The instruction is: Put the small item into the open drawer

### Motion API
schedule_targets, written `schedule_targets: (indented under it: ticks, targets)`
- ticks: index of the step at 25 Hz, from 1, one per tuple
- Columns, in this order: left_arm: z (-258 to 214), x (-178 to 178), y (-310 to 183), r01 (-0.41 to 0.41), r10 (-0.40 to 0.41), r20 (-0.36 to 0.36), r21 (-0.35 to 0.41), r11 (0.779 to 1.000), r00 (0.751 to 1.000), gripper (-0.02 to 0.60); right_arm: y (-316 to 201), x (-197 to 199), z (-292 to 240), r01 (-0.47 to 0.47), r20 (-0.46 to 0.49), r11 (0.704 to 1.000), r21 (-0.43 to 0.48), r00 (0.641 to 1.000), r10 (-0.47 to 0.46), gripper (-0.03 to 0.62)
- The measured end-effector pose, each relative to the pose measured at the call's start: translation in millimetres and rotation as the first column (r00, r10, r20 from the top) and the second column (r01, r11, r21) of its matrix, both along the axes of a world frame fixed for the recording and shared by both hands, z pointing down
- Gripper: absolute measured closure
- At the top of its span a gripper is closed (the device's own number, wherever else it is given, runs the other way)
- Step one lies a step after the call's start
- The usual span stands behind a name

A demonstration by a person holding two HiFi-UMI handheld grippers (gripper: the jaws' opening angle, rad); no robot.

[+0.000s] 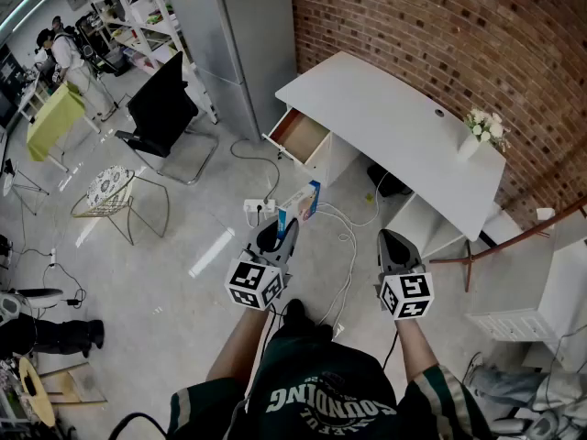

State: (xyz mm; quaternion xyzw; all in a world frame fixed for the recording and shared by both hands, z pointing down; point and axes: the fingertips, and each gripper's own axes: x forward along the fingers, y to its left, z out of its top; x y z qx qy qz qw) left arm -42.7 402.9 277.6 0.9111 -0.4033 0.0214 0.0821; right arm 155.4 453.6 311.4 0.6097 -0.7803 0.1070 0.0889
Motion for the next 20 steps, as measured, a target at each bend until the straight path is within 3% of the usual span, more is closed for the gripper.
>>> schedule_targets:
  ticks: [20]
  targets:
    - [-1.1, 3.5, 8.3, -0.012, 0.012, -0.012, -0.011, 1.000, 1.000, 0.494, 11.9, -6.2, 1.3, 0.022, 0.025, 1.000, -0.012, 0.999, -0.022, 0.569]
